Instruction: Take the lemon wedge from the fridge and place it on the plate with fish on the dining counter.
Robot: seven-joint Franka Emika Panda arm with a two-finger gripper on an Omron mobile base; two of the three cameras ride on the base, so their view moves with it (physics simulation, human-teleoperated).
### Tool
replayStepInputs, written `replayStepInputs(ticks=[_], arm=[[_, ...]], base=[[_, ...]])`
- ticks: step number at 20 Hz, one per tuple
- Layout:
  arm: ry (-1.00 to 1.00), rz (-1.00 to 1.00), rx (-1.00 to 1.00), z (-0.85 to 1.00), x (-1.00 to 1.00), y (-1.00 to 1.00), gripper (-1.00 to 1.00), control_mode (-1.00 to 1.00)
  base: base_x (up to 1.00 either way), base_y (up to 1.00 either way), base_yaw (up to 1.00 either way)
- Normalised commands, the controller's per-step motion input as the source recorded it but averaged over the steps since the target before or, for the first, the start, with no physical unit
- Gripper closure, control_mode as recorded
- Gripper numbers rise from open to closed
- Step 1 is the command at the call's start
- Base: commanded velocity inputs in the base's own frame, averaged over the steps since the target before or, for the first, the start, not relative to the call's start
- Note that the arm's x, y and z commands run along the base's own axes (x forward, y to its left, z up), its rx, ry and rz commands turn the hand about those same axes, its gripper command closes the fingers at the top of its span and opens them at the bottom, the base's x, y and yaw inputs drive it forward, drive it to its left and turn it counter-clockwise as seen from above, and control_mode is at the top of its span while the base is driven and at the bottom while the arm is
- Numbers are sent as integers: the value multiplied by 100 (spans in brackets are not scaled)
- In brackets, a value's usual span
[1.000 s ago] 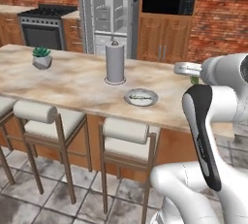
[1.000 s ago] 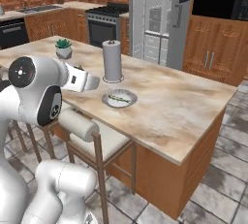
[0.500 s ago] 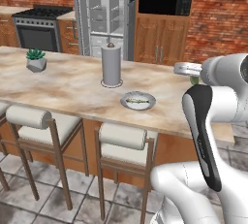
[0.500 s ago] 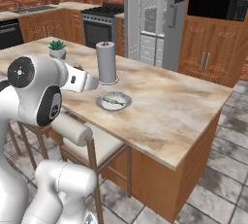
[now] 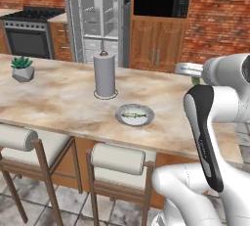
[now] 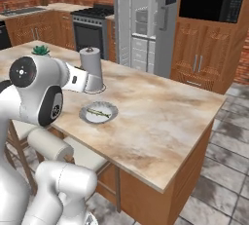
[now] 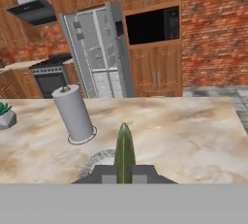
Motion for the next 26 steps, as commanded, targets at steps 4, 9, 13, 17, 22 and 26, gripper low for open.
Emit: replayStepInputs(ticks=[4, 9, 13, 17, 22, 26], arm=[[0, 0, 0, 0, 0, 0, 100, 100], [3, 0, 0, 0, 7, 0, 100, -100], [17, 19, -2, 0, 31, 10, 100, -100], [24, 36, -7, -5, 47, 28, 100, -100], [18, 46, -15, -29, 33, 34, 100, -100], [9, 36, -18, -23, 1, 33, 100, -100]], base=[[54, 0, -5], [36, 0, 0], [0, 0, 0], [0, 0, 0], [0, 0, 0], [0, 0, 0]])
